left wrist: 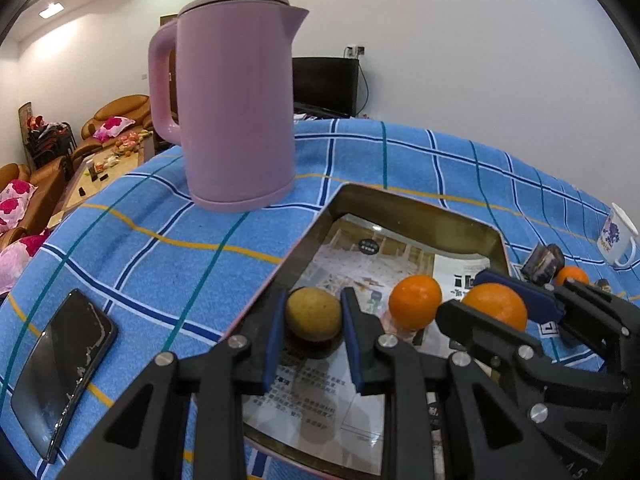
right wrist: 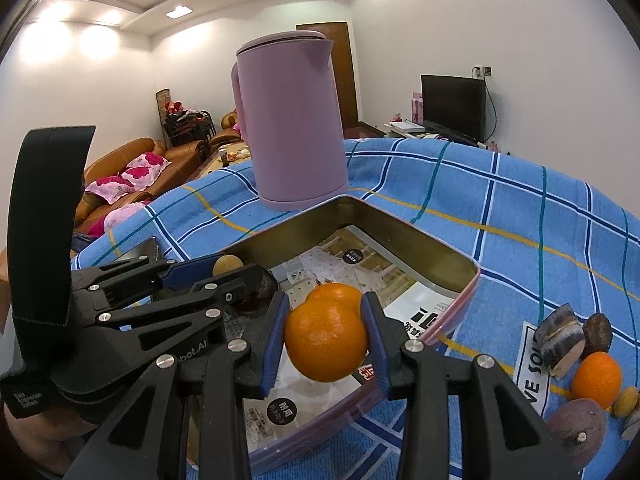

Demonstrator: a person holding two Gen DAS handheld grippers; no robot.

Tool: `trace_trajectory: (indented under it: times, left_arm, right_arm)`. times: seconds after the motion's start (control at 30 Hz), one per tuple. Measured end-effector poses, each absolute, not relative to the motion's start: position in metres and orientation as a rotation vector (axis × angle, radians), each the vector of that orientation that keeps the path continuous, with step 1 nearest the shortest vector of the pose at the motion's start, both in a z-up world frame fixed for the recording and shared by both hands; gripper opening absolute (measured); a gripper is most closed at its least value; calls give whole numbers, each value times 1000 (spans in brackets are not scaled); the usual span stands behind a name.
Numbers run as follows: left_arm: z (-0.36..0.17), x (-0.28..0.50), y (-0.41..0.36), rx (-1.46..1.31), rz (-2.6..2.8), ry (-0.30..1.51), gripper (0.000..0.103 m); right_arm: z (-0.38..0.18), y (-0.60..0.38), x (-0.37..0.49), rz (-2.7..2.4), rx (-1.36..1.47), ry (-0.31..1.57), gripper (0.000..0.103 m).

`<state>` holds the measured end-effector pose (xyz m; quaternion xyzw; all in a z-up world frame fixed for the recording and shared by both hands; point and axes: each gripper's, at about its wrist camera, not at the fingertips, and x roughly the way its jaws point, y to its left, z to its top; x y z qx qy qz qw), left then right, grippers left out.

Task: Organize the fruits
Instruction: 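Hold the yellow-green fruit and tangerine above the open tin with both grippers, then open both grippers to drop the fruits into the tin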

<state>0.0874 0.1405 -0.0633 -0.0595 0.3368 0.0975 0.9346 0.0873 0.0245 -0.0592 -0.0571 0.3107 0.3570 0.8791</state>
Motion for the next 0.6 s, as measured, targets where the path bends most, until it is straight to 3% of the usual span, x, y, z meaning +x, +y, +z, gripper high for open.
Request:
trace_trajectory:
  times: [0.6]
  left_arm:
    - [-63,84,140,-120,191,679,29]
  right_arm:
    - [-59,24,86,725,-120,640,41]
